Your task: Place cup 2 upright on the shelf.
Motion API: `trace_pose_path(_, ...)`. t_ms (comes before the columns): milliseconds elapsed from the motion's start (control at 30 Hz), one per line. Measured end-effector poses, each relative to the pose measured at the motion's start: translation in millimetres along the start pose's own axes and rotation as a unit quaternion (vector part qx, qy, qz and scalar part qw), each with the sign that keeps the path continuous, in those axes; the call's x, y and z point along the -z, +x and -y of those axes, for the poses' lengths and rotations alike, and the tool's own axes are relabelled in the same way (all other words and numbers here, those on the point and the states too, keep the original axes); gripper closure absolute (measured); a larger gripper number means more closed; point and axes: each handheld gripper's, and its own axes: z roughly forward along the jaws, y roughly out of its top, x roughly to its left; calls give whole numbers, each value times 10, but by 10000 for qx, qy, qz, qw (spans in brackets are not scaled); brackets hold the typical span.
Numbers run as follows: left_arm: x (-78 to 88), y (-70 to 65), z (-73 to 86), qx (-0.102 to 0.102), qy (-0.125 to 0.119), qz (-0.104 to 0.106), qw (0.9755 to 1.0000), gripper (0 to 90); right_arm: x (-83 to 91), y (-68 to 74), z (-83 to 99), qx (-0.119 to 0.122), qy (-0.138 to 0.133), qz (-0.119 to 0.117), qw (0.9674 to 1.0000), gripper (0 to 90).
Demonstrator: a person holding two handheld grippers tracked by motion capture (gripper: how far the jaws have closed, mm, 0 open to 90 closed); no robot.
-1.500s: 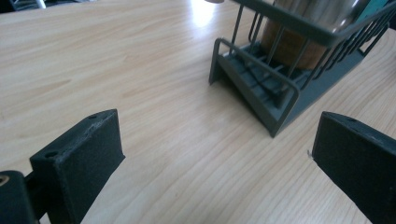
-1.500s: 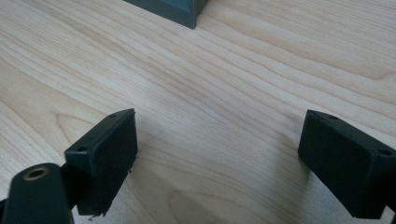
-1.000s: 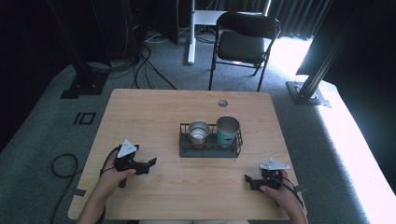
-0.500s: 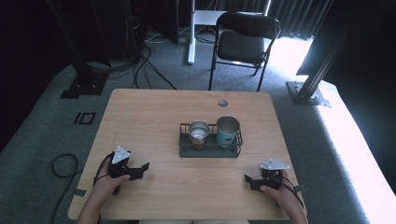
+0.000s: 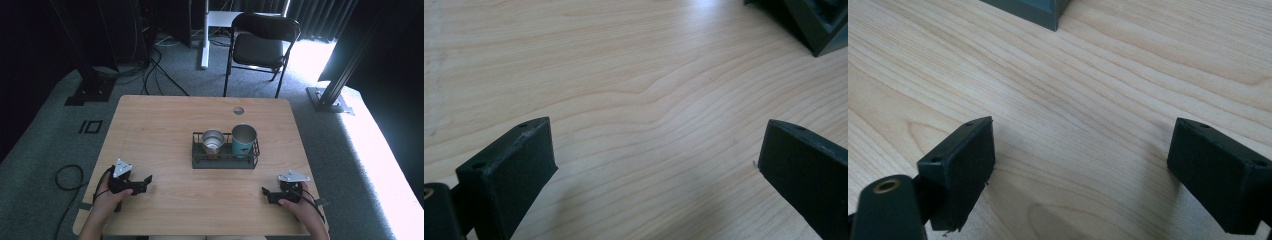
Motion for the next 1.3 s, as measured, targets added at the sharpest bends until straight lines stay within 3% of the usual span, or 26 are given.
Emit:
trace_pose_path(133, 41, 12, 27, 91, 74, -92, 9999, 25, 0, 0, 0, 0, 1, 0, 10000, 114)
trace_pose_path(233, 89, 37, 45, 213, 148, -327, 9991, 25, 0, 0, 0, 0, 0, 0, 10000, 113)
trace_pose_path(467, 123, 77, 90, 355, 288, -567, 9973, 25, 0, 0, 0, -1, 0, 0, 10000, 114)
trace_pose_path(567, 146, 124, 124, 535, 396, -893, 9938, 25, 0, 0, 0, -1, 0, 0, 10000, 114)
trace_pose_path(600, 146, 124, 124, 535, 396, -893, 9938, 25, 0, 0, 0, -1, 0, 0, 10000, 114)
trace_pose_path(633, 156, 158, 141, 734, 422, -959, 9918, 25, 0, 0, 0, 0, 0, 0, 10000, 113)
trace_pose_path(800, 180, 211, 159, 855, 496, -1124, 9887, 25, 0, 0, 0, 1, 0, 0, 10000, 113)
trace_pose_path(867, 183, 229, 169, 875, 583, -1232, 9868, 25, 0, 0, 0, -1, 0, -1, 10000, 113)
trace_pose_path(900, 183, 242, 177, 989, 664, -1250, 9850, 25, 0, -1, 0, 0, 0, 0, 10000, 113)
trace_pose_path(1033, 188, 247, 183, 978, 706, -1372, 9832, 25, 0, 0, 0, 0, 0, 0, 10000, 113)
trace_pose_path(1300, 179, 244, 182, 911, 751, -1409, 9830, 25, 0, 0, 0, 0, -2, 0, 10000, 113)
